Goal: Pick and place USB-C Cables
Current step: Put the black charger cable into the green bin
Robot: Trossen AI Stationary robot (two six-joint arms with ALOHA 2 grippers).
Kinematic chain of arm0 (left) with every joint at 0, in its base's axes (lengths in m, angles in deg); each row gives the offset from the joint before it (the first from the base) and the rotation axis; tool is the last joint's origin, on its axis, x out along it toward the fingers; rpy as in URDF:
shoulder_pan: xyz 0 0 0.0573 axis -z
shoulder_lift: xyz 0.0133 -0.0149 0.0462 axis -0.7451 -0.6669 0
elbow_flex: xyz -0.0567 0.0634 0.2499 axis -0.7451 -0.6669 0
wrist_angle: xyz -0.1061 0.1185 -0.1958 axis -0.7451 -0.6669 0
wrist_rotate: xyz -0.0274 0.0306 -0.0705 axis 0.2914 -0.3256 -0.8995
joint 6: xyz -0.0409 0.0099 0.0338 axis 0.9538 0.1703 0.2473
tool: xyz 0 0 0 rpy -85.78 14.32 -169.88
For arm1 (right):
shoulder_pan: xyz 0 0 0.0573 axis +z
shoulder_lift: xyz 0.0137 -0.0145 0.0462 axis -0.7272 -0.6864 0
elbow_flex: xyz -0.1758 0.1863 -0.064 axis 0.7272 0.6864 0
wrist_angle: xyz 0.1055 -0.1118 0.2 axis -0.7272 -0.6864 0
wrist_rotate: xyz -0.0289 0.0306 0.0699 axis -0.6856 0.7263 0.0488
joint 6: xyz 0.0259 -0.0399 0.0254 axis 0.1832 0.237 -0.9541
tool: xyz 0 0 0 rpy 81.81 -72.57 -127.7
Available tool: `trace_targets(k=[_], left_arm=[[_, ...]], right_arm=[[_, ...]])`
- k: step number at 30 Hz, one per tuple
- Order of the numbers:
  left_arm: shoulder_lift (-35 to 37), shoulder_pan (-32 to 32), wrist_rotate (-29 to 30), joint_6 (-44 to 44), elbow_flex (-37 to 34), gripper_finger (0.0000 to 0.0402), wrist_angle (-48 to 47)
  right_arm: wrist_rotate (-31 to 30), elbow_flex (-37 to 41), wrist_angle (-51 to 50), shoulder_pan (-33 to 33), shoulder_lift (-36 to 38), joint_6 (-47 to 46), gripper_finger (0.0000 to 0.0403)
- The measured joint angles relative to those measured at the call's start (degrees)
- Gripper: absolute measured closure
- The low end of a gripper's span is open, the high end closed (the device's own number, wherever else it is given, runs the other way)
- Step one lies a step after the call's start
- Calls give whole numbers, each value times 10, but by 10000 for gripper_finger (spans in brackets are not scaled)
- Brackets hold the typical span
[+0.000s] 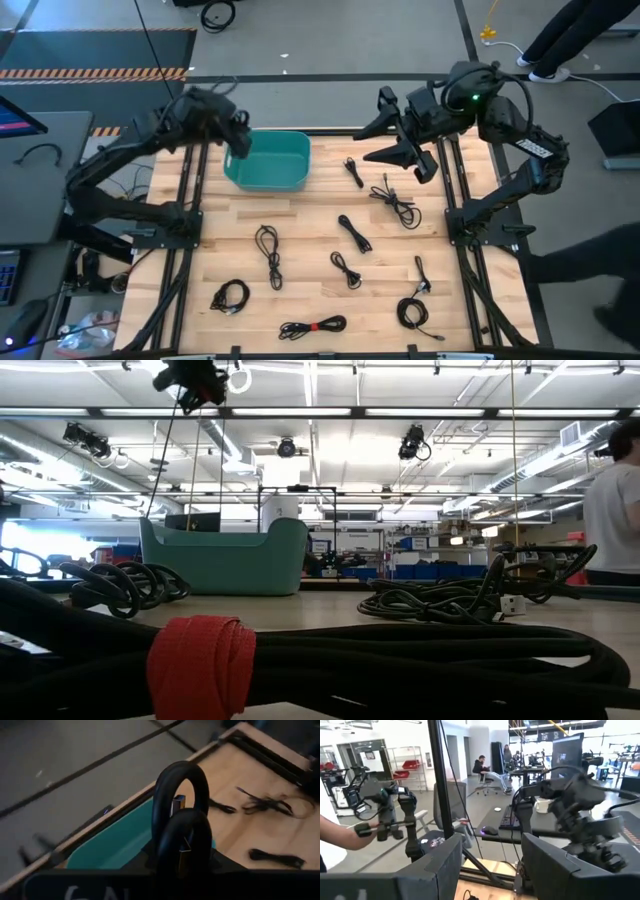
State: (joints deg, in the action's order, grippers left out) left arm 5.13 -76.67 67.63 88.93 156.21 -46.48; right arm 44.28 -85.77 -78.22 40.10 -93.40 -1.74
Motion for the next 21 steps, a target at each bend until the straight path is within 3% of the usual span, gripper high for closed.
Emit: trace_targets(k=[7,21], left_arm=[[-56,-36,12,86,54,351,-86],[-158,-25,-29,189,54,351,-81]], right_arm=[[-9,0,-1,0,-1,8,193],[-16,0,-10,0,-1,16,193]])
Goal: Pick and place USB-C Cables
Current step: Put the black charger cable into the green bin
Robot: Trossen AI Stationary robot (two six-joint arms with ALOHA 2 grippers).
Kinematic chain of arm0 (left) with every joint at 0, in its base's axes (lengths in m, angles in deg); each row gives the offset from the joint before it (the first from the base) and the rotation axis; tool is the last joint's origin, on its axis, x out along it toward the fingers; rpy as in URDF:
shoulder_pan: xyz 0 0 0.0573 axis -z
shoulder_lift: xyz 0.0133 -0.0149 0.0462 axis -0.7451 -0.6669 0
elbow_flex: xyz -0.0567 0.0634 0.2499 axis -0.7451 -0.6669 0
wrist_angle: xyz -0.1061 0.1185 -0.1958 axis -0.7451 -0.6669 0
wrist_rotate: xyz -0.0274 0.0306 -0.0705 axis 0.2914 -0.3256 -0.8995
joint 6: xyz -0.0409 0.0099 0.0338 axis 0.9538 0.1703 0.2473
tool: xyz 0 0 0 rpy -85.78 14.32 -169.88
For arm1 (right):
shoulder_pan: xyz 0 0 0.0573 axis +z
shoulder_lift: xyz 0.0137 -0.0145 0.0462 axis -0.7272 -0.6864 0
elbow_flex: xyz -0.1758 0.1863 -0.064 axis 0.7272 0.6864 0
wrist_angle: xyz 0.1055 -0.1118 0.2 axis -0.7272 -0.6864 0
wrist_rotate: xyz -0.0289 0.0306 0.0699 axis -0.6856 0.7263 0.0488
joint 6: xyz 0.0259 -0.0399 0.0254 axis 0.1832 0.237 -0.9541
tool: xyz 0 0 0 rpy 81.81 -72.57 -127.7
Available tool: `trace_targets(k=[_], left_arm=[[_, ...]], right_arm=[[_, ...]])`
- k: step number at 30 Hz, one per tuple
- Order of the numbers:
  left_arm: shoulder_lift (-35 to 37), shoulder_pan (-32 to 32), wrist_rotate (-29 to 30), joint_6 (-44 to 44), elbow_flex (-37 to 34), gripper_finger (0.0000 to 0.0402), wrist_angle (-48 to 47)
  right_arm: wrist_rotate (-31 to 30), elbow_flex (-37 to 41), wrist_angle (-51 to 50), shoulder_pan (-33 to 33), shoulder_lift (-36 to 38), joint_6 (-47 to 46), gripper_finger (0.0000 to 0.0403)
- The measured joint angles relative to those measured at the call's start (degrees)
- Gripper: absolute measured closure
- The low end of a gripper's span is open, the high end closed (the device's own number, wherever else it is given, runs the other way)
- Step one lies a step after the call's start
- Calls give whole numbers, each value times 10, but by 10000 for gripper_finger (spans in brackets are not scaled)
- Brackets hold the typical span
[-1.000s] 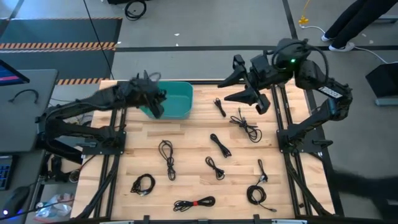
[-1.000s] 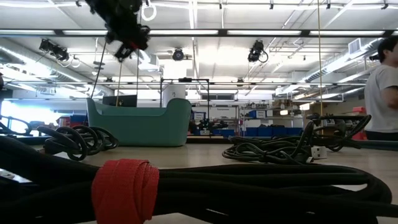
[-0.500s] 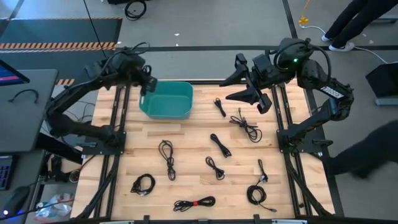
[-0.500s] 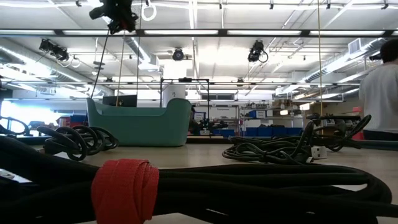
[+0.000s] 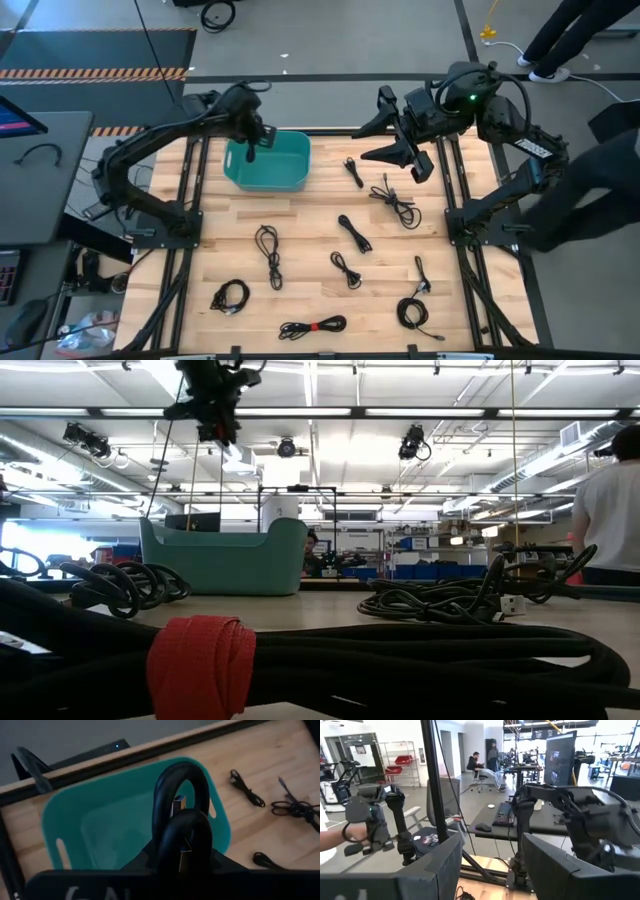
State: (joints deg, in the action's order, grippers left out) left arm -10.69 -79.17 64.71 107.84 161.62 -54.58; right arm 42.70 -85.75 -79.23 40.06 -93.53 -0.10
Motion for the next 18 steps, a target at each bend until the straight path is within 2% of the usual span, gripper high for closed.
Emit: trace_targets(k=[2,4,10,16,18], left_arm=[[-14,9,0,-6,0,351,1],[-28,21,-3,-54,0,351,7],[-63,54,-70,-325,0,351,-4],[-80,64,-137,-471,0,351,-33],[-86,63,-141,-509,0,351,-58]], right_arm=[[3,0,-3,0,0,0,193],[9,0,-8,0,0,0,193],[31,0,-24,0,0,0,193],[32,0,-39,0,0,-16,193],[38,0,-39,0,0,-25,193]])
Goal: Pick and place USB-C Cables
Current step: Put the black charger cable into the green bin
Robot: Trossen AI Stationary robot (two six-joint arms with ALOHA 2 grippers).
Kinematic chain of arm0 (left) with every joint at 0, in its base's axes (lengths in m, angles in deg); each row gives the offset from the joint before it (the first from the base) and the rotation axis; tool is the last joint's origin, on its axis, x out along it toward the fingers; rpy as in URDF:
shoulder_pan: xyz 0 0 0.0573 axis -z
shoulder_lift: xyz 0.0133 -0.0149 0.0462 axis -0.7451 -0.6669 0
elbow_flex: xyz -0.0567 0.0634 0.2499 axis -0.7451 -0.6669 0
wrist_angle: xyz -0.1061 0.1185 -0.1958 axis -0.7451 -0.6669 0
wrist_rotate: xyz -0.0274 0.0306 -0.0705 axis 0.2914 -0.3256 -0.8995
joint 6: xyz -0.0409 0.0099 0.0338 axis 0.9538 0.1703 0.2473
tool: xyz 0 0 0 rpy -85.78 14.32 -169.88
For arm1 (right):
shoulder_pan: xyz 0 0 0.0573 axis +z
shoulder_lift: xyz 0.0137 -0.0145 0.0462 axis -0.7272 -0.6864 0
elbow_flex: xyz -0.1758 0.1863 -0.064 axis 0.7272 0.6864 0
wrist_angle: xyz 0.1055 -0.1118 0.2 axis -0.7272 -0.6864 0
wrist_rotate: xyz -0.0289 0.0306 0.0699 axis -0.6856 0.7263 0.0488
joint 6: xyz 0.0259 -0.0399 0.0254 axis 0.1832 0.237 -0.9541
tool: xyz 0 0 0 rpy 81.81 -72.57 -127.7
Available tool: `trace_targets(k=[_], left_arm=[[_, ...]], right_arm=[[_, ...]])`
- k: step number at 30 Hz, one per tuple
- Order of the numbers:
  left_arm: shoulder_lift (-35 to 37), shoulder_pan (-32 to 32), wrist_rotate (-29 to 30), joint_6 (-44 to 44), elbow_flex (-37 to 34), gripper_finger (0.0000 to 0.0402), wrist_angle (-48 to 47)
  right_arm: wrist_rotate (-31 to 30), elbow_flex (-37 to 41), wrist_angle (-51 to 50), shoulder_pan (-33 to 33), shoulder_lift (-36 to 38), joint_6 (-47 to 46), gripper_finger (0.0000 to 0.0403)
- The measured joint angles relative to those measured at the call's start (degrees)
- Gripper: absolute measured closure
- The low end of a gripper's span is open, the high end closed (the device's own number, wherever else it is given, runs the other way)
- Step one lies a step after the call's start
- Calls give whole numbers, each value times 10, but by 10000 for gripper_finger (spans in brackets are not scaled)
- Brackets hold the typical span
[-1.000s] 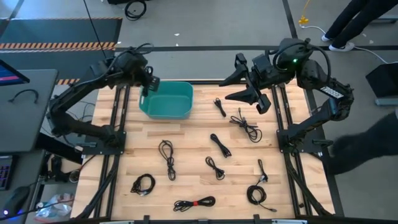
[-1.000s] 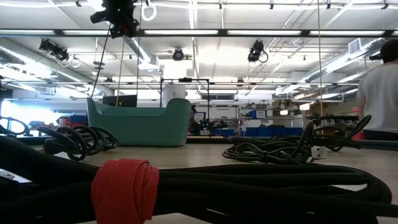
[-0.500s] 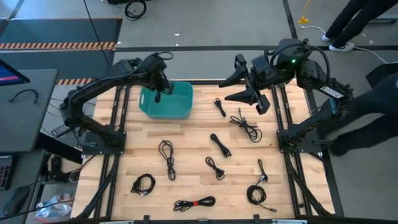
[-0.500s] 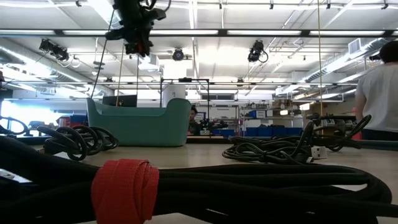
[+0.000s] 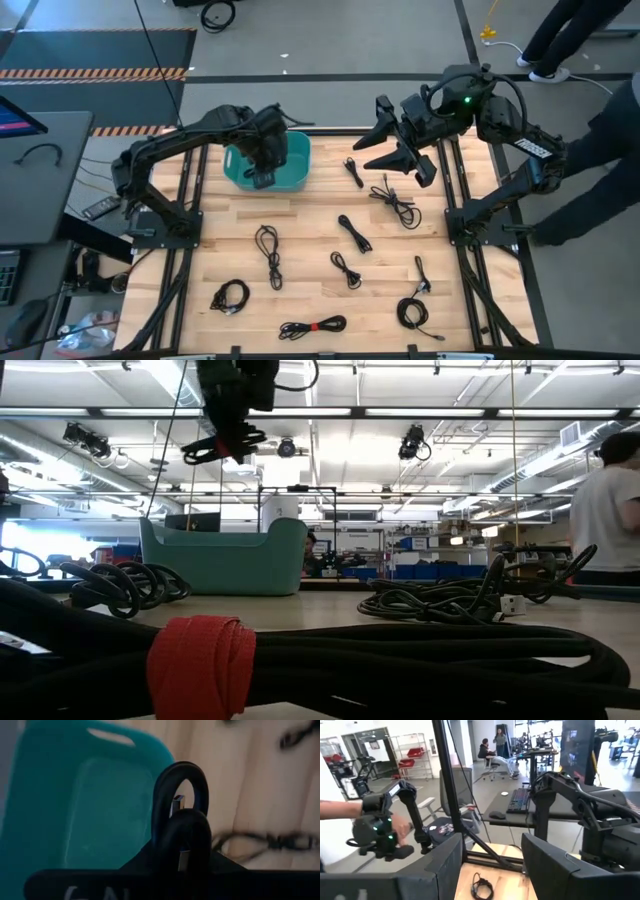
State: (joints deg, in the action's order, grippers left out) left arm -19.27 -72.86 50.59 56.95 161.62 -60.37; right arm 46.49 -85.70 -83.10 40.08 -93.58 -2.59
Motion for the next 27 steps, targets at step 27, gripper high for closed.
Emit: trace_targets(k=[27], left_arm=[[-180,-88,-39,-240,0,352,20]], right_arm=[[3,0,7,0,0,-51,193]])
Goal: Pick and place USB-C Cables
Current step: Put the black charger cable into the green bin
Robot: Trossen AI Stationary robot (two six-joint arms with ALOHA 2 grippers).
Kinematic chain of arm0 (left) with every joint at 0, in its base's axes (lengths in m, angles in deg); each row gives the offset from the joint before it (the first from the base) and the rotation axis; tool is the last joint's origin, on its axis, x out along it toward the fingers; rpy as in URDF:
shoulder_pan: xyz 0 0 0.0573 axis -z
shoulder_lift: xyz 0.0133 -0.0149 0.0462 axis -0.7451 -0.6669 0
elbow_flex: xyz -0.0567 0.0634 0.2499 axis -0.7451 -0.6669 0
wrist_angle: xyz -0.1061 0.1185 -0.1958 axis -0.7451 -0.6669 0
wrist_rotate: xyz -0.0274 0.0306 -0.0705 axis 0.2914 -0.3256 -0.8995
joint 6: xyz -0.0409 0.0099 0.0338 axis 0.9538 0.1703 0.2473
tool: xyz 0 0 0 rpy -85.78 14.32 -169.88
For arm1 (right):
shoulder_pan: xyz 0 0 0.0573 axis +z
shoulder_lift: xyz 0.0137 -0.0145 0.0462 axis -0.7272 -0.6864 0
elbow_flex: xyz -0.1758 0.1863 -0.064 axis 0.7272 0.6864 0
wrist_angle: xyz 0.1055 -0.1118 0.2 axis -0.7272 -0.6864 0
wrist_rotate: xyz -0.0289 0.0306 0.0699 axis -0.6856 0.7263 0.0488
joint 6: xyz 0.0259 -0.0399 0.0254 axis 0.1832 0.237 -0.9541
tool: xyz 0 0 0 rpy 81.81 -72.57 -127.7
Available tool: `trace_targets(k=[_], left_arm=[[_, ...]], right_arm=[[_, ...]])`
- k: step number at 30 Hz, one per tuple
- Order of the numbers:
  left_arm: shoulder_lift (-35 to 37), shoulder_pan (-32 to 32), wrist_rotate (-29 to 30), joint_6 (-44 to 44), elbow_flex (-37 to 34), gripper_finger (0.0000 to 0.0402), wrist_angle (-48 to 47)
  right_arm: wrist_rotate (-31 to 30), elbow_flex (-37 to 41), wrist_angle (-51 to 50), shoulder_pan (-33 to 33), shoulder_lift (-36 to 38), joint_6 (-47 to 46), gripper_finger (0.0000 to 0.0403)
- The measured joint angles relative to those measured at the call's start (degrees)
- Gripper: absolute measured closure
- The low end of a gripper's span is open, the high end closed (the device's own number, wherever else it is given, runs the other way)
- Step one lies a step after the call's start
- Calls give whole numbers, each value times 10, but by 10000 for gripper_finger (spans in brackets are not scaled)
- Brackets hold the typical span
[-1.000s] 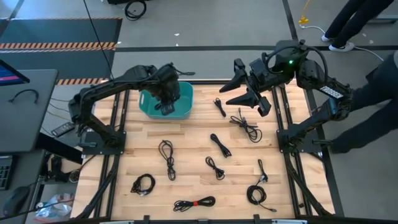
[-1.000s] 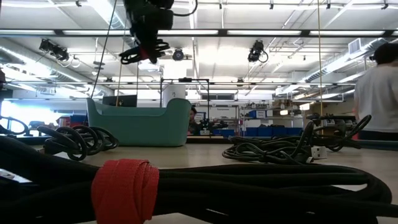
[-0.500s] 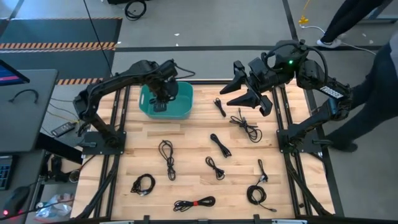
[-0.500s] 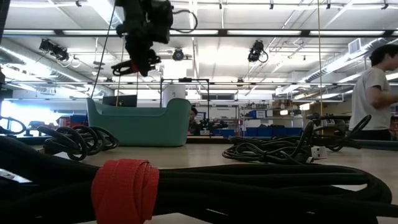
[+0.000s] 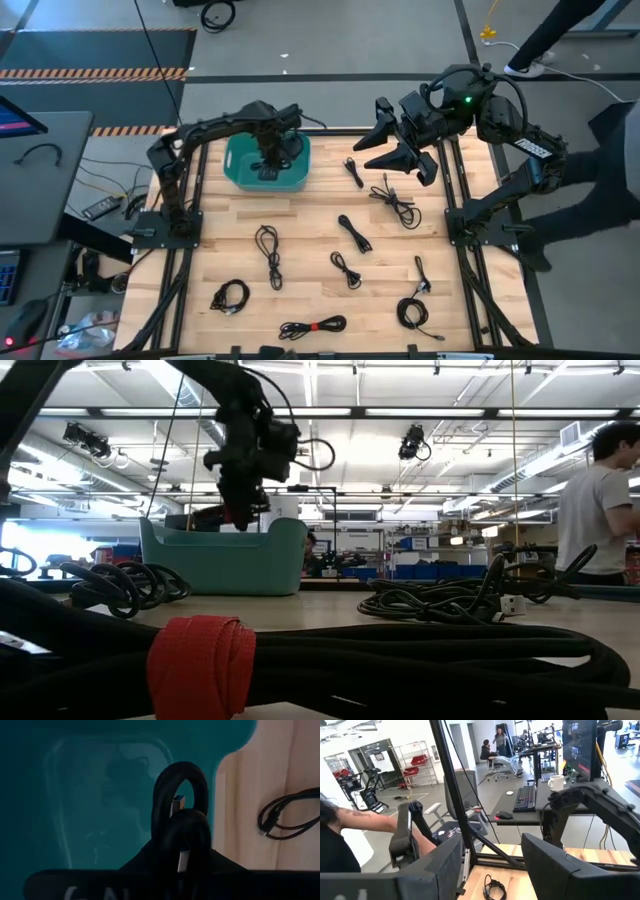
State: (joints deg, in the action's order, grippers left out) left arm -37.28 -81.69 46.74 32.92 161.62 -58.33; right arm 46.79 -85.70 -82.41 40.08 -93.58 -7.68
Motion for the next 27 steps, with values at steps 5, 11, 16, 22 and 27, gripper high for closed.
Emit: trace_targets(k=[5,11,16,22,27], left_arm=[[-30,-1,21,-13,0,352,17],[-49,-1,42,-32,0,352,39],[-63,-1,42,-33,-3,352,49],[-79,0,33,-16,-4,352,60],[-90,0,4,12,-5,352,69]], right_arm=[[0,0,0,0,0,-4,193],[1,0,-1,1,0,-6,193],[1,0,-1,1,0,-7,193],[2,0,-1,1,0,-17,193],[2,0,-1,1,0,-16,193]])
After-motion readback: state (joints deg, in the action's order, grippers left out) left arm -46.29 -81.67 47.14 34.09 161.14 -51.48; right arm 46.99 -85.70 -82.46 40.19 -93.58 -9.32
